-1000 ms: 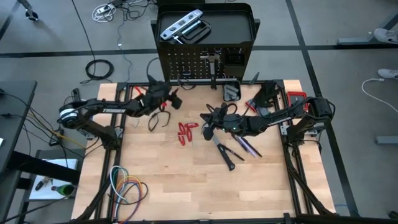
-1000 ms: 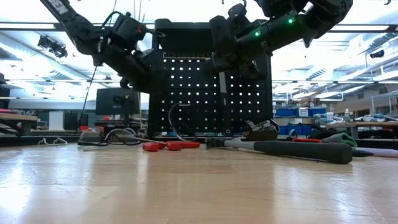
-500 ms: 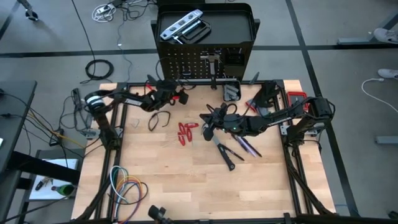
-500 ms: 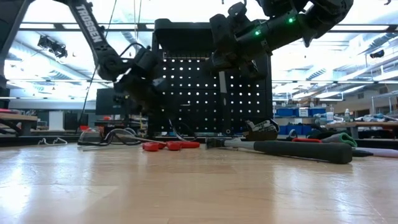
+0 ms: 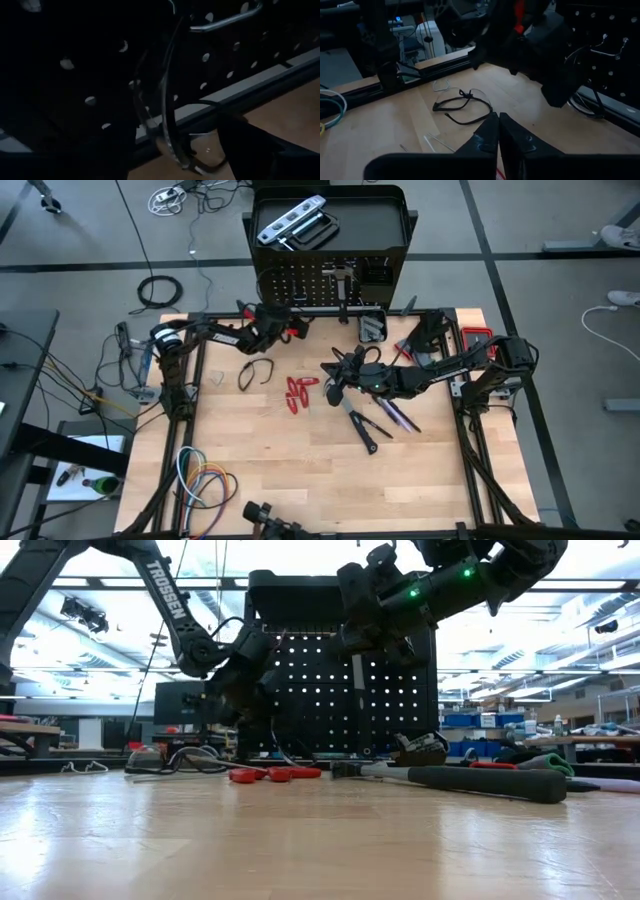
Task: Hang tools onto peg board
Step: Remove the glasses from the peg board
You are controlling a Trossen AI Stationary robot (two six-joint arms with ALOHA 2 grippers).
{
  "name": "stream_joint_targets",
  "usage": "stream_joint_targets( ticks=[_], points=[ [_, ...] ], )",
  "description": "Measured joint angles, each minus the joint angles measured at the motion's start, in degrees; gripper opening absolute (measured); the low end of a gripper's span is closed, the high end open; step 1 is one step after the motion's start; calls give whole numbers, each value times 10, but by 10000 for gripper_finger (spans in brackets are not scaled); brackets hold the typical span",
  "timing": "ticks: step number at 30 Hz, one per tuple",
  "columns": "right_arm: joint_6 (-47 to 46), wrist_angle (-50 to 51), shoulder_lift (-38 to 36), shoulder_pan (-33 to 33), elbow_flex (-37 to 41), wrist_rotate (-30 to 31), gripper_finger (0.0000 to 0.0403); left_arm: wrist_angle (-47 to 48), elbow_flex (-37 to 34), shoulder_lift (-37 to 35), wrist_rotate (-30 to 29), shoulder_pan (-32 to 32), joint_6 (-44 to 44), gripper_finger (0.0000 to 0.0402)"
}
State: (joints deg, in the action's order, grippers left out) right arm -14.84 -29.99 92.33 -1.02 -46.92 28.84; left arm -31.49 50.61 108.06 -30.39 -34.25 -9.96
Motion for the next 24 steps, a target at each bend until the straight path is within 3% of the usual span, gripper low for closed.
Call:
stream_joint_targets(
  ticks=[8,17,24],
  points=[
    [0,0,0,0,0,0,22,2,13,25,-15,-3,9,187],
    [0,0,0,0,0,0,18,-10,15,23,-43,-4,-1,22],
    [0,0,0,-1,0,0,22,12,15,17,-64,-3,2,26]
  ],
)
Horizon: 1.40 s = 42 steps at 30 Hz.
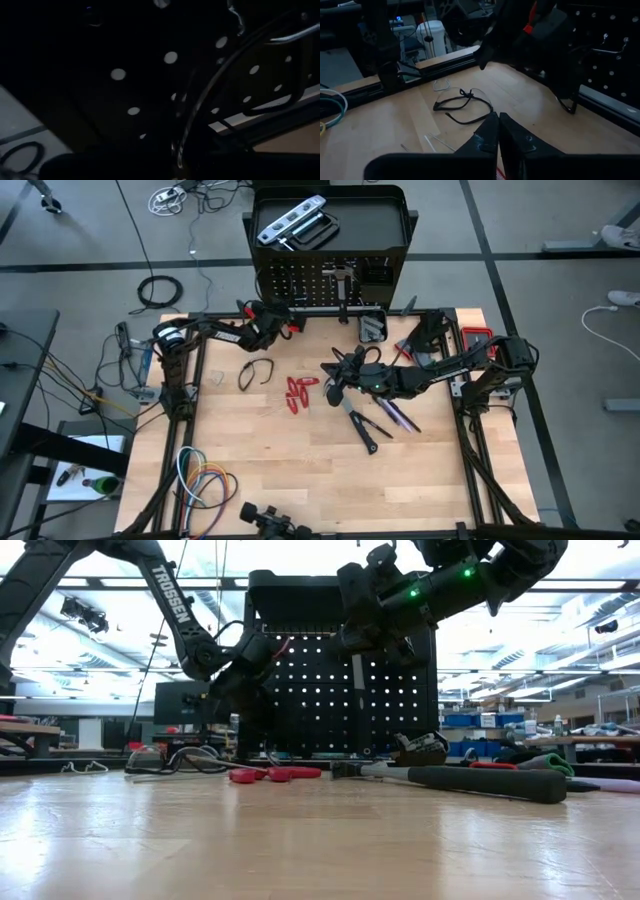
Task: Hang tools onto peg board
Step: Remove the glasses from the peg board
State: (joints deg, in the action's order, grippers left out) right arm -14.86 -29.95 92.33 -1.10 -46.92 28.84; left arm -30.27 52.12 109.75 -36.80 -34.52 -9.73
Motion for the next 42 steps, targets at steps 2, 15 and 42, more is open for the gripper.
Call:
stream_joint_targets(
  ticks=[2,15,42],
  points=[
    [0,0,0,0,0,0,20,15,0,-7,-11,1,-2,25],
    [0,-8,0,0,0,0,22,-6,-4,-15,-134,35,-40,23],
    [0,-13,0,-5,0,0,16,-127,-4,4,-241,51,-117,23]
  ],
)
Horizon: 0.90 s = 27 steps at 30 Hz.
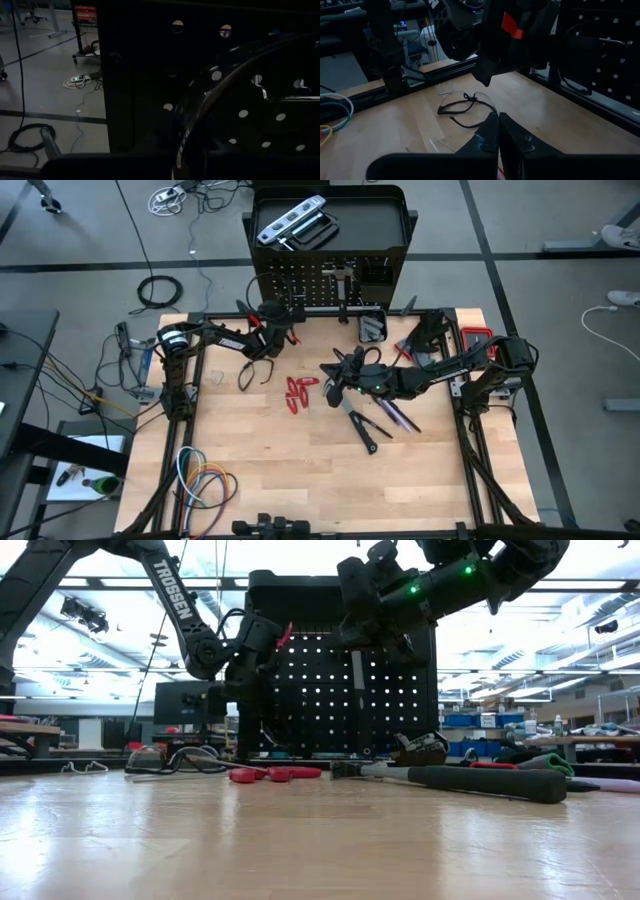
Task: Hang tools onto peg board
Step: Remove the glasses from the peg board
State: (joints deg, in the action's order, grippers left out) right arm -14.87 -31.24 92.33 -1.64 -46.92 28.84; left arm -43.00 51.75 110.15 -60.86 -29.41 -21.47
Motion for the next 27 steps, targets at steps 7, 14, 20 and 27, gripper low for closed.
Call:
stream_joint_targets(
  ticks=[7,14,20,27],
  points=[
    [0,0,0,-5,0,0,23,-1,0,0,-1,0,0,23],
    [0,4,0,-6,0,0,17,-2,1,0,-15,0,-1,23],
    [0,4,0,-6,0,0,16,-4,1,-1,-38,-1,-1,23],
    [0,5,0,-6,0,0,23,-18,1,-1,-44,-1,-15,27]
  ],
)
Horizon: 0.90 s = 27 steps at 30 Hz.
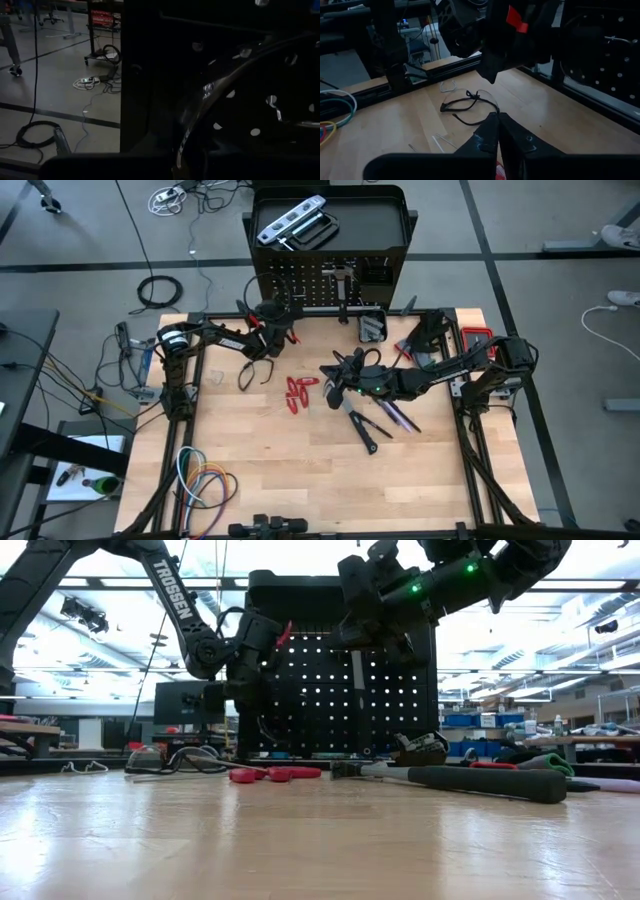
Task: Hang tools onto peg board
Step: Remove the glasses from the peg board
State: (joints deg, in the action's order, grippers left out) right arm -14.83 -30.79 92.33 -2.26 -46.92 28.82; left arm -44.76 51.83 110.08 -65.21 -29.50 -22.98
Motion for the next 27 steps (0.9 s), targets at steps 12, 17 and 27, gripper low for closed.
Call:
stream_joint_targets(
  ticks=[12,17,27],
  points=[
    [0,0,0,0,0,0,19,-23,0,-1,-60,4,5,29],
    [0,0,0,0,0,0,24,-84,0,-1,-92,13,68,29],
    [0,0,0,0,0,0,15,-176,0,-1,-92,19,184,29]
  ],
)
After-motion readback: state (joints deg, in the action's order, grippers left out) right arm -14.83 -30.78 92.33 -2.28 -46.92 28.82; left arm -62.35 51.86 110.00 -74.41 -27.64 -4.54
